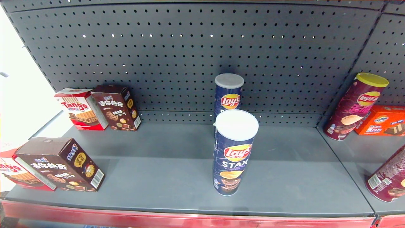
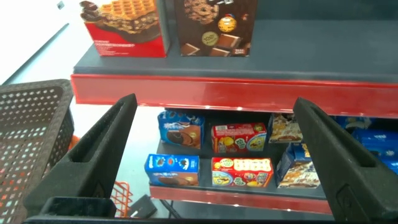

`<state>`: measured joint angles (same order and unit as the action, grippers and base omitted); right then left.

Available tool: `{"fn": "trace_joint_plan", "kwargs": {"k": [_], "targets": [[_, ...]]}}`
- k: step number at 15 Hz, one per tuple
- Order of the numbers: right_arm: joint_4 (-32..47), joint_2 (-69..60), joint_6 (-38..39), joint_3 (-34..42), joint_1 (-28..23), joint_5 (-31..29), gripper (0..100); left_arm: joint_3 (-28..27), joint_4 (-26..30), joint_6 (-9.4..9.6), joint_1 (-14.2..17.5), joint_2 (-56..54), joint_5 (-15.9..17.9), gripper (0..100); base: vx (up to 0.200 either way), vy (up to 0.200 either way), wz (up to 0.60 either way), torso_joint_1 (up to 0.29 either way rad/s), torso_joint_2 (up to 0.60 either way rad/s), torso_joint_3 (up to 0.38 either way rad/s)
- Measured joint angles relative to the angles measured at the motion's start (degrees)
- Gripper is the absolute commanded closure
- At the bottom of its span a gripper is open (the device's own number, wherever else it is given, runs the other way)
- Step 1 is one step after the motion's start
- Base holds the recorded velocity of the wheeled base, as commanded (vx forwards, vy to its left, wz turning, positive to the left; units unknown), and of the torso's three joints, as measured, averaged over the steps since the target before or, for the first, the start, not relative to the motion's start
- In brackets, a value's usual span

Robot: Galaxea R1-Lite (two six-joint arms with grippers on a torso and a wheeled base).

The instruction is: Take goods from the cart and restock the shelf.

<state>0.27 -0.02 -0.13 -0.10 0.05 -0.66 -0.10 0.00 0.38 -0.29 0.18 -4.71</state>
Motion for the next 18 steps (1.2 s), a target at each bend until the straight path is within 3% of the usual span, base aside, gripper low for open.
{"fn": "trace_joint_plan", "kwargs": {"k": [2, 18], "targets": [[0.00, 0.00, 0.00, 0.00, 0.00, 0.04, 0, 0.00, 0.00, -0.91, 0.00, 0.00, -0.16, 0, 0.000, 0.000, 0.00, 0.000, 0.00, 0.000], [-0.02, 0.00, -0.02, 0.00, 0.00, 0.44, 0, 0.00, 0.00, -0.98, 0.02, 0.02, 0.04, 0, 0.000, 0.000, -0.04, 0.000, 0.00, 0.000]]}}
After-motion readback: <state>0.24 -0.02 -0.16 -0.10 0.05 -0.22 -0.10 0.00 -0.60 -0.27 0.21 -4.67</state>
